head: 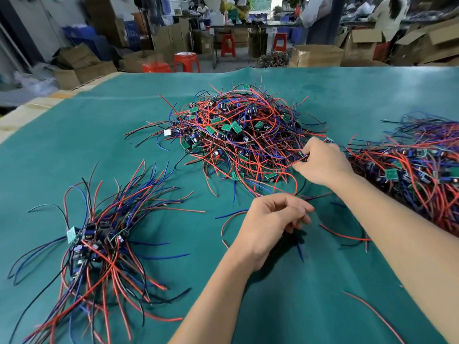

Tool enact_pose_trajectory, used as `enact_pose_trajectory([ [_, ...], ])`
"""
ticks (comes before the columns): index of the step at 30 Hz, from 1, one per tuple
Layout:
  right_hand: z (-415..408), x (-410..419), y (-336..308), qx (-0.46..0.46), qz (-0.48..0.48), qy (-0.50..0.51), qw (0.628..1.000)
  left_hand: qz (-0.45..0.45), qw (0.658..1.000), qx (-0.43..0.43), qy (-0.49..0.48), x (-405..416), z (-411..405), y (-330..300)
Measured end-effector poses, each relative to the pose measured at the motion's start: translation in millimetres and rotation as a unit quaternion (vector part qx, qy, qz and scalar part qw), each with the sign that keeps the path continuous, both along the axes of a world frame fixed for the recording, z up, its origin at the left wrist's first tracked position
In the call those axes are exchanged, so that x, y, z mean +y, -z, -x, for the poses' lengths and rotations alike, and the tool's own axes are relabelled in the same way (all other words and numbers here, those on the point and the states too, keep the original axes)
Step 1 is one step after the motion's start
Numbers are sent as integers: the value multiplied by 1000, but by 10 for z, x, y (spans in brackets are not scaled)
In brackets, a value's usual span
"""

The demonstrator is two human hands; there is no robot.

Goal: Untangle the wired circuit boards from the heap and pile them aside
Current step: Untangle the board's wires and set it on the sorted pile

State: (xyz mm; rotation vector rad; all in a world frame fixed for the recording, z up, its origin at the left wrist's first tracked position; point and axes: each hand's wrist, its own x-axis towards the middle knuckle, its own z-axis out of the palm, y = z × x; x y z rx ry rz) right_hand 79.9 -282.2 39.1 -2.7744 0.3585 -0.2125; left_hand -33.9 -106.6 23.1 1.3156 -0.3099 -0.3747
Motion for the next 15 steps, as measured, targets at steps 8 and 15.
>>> enact_pose_trajectory([
  [8,32,-24,-7,-44,-45,4,998,-2,1000,6,0,6,-2,1],
  [15,312,-243,-346,-204,-300,4,932,-1,1000,20,-7,-1,-25,40],
])
